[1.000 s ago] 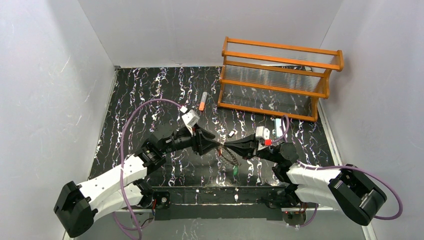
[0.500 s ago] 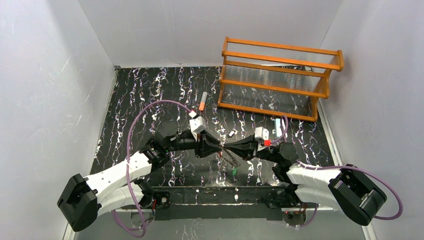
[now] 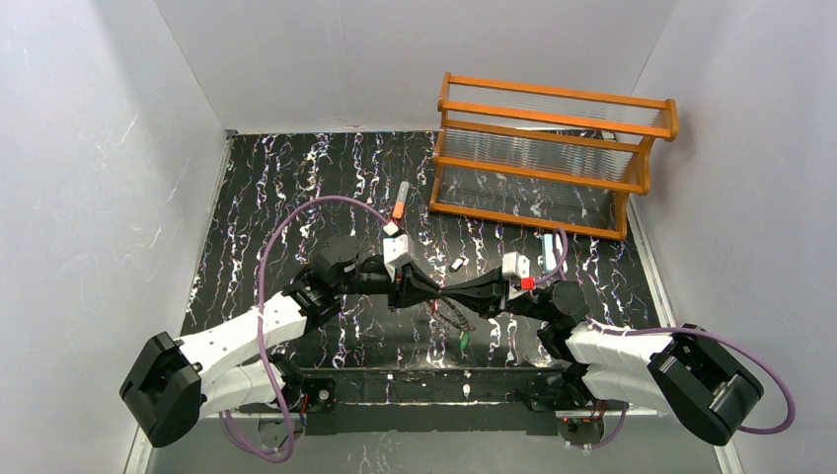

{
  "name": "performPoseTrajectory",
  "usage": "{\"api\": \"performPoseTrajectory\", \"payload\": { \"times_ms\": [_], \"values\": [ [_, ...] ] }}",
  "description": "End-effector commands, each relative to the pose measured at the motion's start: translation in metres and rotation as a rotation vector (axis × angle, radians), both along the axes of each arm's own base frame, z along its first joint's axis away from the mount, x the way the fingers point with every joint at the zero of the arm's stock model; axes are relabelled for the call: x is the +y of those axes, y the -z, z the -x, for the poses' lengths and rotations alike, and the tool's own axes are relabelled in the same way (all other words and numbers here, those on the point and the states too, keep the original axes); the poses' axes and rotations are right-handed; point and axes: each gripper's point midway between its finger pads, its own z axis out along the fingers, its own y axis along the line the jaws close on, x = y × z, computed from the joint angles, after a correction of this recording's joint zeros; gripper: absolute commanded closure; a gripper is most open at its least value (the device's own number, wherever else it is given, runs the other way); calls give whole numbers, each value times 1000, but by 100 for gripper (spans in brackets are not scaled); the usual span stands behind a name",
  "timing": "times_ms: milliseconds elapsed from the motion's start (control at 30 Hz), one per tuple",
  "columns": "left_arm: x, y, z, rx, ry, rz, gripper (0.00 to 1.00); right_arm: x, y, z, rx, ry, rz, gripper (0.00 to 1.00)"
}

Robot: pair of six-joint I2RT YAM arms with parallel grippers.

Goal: Remove the keys from the keyring

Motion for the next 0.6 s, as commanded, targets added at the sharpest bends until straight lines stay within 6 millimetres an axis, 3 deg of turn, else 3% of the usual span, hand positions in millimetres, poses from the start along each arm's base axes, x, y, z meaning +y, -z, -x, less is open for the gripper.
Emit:
{"api": "performPoseTrajectory", "payload": {
  "times_ms": [0, 100, 333, 567],
  "values": [
    [-5, -21, 1, -46, 44, 37, 89, 1, -30, 2, -87, -18, -70, 99],
    [-6, -25, 2, -29, 53, 43, 100, 3, -27, 2, -84, -29, -58, 99],
    [-3, -20, -5, 118, -57, 13, 100, 6, -16, -8, -57, 9, -14, 99],
    [20, -9, -26, 312, -331, -103, 100, 0, 3, -27, -33, 125, 93, 63]
  ]
}}
